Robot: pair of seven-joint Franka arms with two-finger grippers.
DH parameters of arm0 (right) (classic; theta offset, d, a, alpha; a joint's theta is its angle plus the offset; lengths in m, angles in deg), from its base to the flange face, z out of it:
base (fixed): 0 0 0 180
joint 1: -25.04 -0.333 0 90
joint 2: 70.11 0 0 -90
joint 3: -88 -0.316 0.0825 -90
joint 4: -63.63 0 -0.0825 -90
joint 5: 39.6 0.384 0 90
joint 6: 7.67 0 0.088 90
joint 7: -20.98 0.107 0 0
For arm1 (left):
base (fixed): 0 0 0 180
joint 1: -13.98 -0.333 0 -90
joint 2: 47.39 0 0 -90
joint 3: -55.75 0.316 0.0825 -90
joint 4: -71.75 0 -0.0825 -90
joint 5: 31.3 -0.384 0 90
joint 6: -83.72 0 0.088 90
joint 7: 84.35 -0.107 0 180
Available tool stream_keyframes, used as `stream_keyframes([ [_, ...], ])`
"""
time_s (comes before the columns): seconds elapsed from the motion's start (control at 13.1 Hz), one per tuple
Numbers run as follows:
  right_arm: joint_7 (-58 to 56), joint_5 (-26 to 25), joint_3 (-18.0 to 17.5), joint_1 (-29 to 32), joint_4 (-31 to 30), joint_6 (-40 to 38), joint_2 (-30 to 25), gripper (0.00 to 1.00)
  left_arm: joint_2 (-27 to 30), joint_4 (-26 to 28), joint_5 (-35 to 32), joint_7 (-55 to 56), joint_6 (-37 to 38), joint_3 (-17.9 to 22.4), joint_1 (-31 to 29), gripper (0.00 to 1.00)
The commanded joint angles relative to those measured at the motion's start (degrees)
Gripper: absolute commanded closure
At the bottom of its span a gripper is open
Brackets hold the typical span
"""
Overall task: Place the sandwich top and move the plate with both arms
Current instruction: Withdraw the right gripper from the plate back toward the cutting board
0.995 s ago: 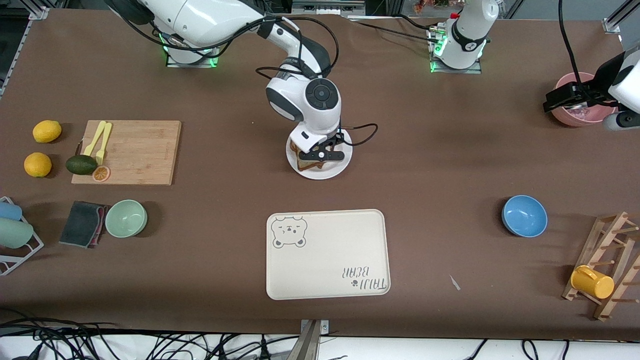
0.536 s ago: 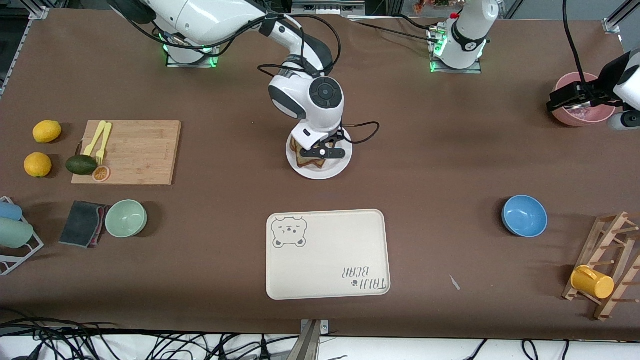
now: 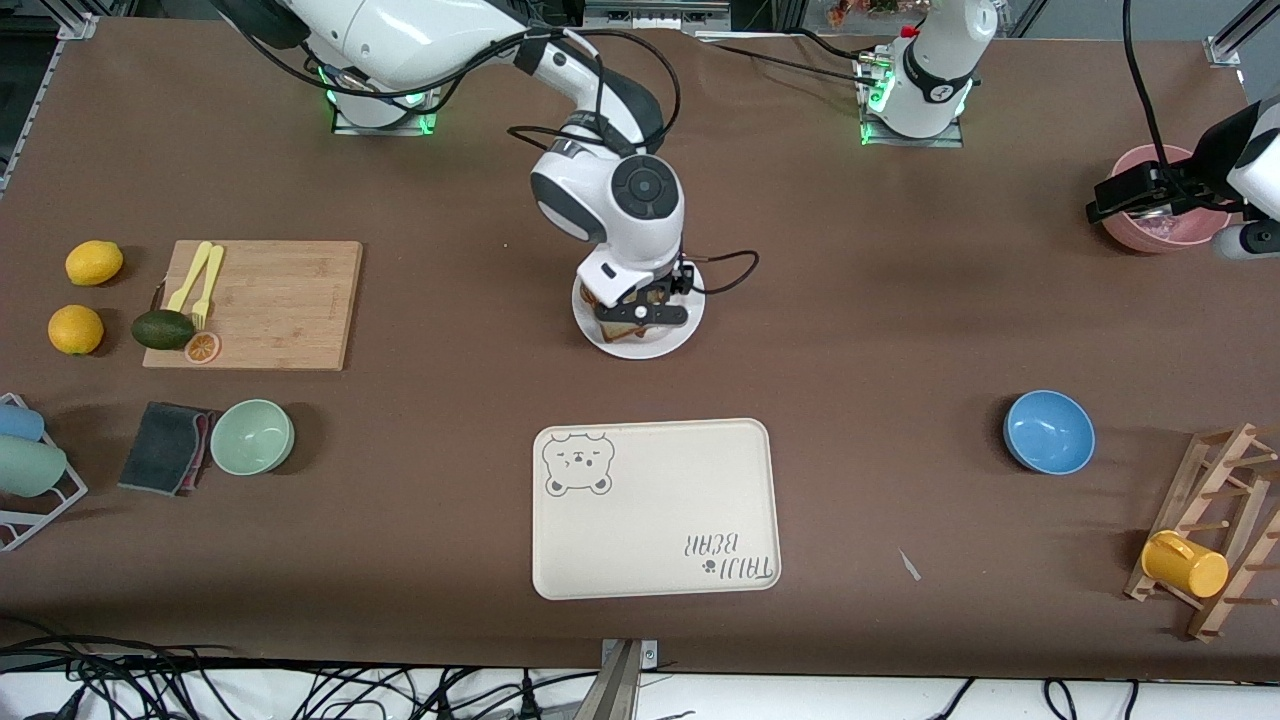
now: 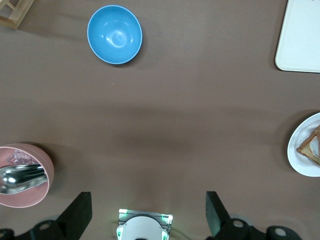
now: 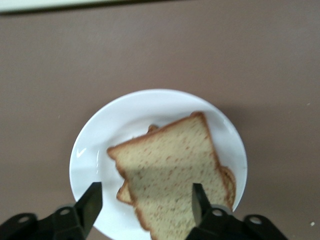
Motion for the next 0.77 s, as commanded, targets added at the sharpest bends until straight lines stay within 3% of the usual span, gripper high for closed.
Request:
stream_keyframes([
  [0.0,1.0,0.0,1.9,3.9,1.2,-1.4,-3.8,0.00,0.1,-1.3,1.6,-0.7,1.0,-0.4,-0.6,0.00],
  [0.46,-1.6,0.6,3.1,14.6,0.3,-8.4,-11.4,0.00,0.1,-2.2,1.7,-0.9,1.0,-0.6,0.1,0.00],
  [0.69,-9.5,0.8,7.6,14.8,-2.7,-14.9,-17.2,0.00,0.1,-2.2,1.6,-1.0,1.0,-0.5,0.0,0.00],
])
